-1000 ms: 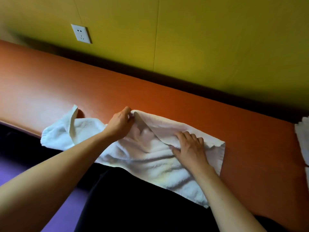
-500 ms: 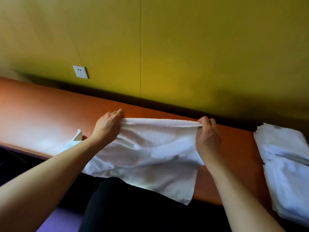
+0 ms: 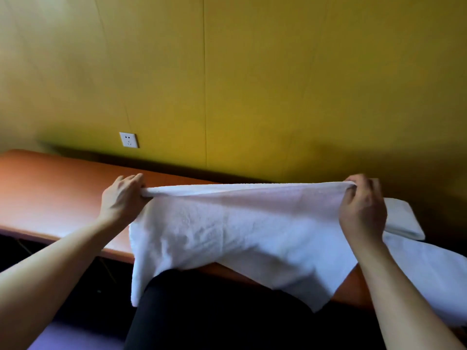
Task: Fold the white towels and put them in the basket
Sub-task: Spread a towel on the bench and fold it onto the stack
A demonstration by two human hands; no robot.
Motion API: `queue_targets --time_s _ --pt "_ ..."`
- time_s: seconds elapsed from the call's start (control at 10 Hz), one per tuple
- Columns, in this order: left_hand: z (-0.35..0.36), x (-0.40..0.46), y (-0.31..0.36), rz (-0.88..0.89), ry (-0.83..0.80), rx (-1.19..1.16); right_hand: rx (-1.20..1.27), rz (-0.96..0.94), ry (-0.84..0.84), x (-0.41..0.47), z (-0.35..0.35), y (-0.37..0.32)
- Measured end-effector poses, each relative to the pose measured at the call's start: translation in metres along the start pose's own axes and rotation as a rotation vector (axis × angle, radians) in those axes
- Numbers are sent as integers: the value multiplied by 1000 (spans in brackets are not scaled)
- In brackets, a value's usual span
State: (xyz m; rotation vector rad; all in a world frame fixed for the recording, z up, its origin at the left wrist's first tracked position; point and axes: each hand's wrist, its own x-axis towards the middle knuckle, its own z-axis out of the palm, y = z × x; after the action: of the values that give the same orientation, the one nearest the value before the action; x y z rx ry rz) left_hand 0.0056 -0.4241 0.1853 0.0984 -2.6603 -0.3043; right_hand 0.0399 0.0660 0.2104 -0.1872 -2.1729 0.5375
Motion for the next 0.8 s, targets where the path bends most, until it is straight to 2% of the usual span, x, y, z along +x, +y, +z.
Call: queue_targets --time_s 0.1,0.3,0.4,0.5,0.6,0.7,0.8 --pt "-8 -15 -10 -82 -5 -28 6 5 -11 -10 -21 12" --pt "-21 -41 -23 -267 158 -306 -79 72 -1 -40 -59 25" --pt "-33 -41 -27 -308 178 -340 -156 133 1 -46 -73 37" --pt "-48 -33 -34 -231 180 -382 -62 233 21 -39 -79 50" --pt "-67 -10 -39 -249 172 -473 108 324 85 -20 -71 59" --pt "-68 23 -39 -285 138 -529 159 478 183 7 -45 72" --pt "-39 60 -36 -335 57 -499 253 663 133 24 -2 47"
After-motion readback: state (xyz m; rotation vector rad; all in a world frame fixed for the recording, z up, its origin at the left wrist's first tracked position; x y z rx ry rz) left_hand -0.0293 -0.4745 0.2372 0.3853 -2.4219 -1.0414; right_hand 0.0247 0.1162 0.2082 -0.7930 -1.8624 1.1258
